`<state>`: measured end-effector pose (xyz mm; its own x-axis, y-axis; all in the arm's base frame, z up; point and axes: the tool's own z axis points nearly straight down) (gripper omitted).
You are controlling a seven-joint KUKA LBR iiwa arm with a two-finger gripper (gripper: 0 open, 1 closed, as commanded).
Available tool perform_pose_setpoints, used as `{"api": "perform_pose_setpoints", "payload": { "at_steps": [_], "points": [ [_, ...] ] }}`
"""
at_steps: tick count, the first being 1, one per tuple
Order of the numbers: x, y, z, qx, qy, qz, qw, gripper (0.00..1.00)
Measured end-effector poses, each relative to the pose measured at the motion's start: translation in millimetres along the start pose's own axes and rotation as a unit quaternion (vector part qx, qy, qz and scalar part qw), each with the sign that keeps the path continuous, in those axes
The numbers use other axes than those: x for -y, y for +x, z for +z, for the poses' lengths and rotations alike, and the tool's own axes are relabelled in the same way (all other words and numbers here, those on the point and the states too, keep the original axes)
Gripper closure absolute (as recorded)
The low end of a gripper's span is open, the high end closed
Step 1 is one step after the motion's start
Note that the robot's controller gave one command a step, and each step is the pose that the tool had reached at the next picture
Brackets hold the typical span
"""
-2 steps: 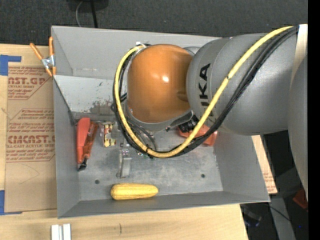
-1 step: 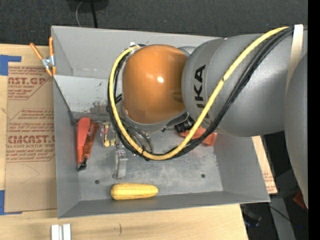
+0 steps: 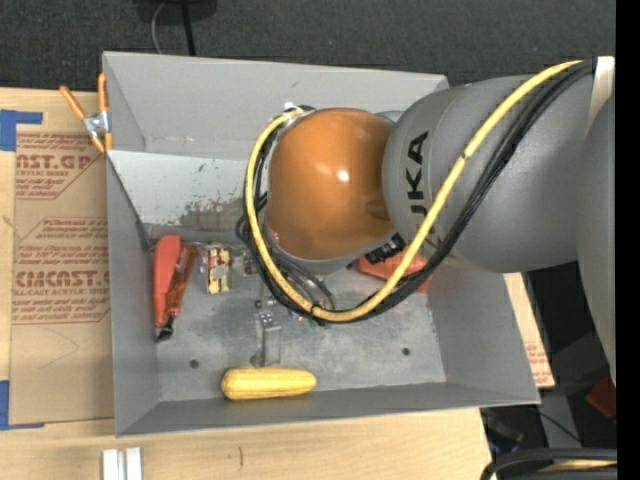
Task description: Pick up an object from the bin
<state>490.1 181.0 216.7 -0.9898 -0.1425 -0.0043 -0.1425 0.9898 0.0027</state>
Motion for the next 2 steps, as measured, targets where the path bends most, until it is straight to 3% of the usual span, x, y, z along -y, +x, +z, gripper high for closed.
{"api": "perform_pose_setpoints", "payload": {
  "at_steps": [1,2],
  "points": [
    [21.6,-0.2,16.1,-0.0015,0.001,-0.06,0.9982,0.0],
    [24.9,3.4,23.7,-0.0007,0.0,0.072,0.9974,0.0]
  ]
}}
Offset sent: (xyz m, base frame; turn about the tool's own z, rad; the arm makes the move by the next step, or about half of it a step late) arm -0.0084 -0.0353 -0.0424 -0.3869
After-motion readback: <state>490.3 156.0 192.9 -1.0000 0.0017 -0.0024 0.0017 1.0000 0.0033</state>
